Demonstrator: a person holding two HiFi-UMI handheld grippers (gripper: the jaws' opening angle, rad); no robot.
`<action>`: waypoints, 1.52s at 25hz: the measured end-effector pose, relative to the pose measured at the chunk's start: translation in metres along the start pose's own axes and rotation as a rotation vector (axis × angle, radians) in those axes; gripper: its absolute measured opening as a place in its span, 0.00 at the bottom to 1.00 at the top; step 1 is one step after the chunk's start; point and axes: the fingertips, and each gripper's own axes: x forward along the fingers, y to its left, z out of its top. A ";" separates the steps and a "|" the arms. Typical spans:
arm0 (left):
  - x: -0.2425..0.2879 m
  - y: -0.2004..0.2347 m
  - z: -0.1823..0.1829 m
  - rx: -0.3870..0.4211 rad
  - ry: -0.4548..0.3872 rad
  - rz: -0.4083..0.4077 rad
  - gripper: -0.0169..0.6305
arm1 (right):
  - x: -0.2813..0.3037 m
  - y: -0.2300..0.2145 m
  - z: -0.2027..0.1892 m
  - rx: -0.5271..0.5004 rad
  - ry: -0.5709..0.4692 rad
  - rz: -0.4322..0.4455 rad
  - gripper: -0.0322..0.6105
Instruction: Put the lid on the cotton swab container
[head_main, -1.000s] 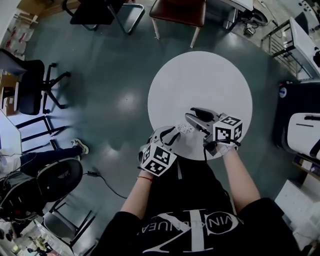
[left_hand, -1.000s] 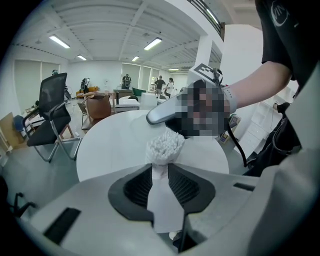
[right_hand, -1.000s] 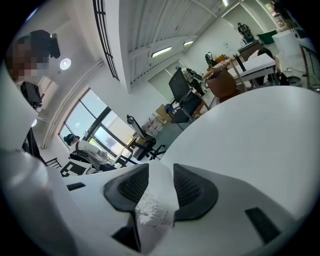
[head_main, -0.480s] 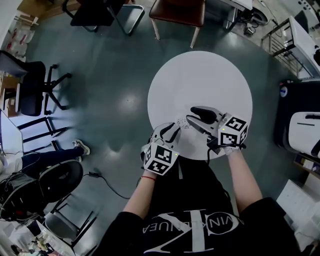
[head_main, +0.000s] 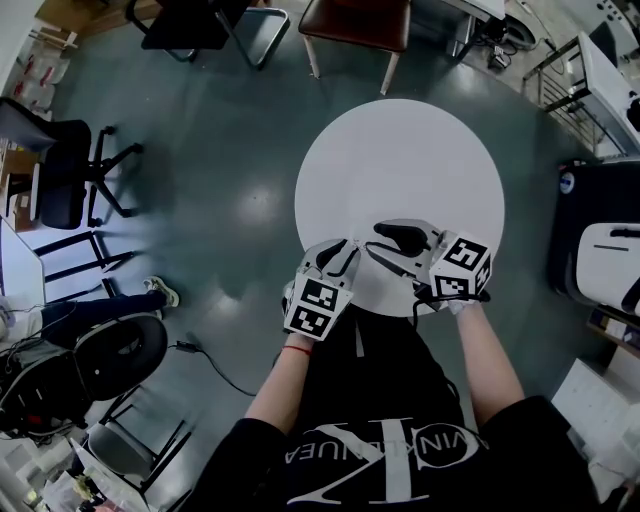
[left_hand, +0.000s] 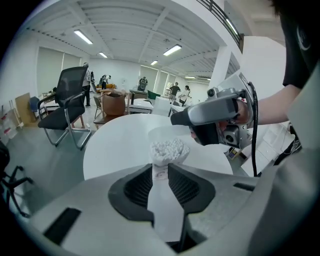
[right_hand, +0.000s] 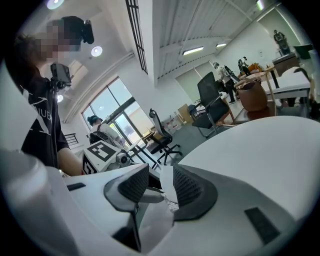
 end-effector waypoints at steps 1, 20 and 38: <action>0.000 0.000 -0.001 -0.011 0.001 -0.003 0.15 | 0.000 0.001 -0.001 -0.001 0.001 -0.004 0.28; -0.016 0.022 -0.007 -0.096 -0.007 0.051 0.15 | 0.004 -0.005 -0.026 -0.071 0.050 -0.183 0.09; -0.003 -0.017 0.036 0.228 -0.054 -0.016 0.09 | 0.003 -0.009 -0.034 -0.279 0.113 -0.347 0.07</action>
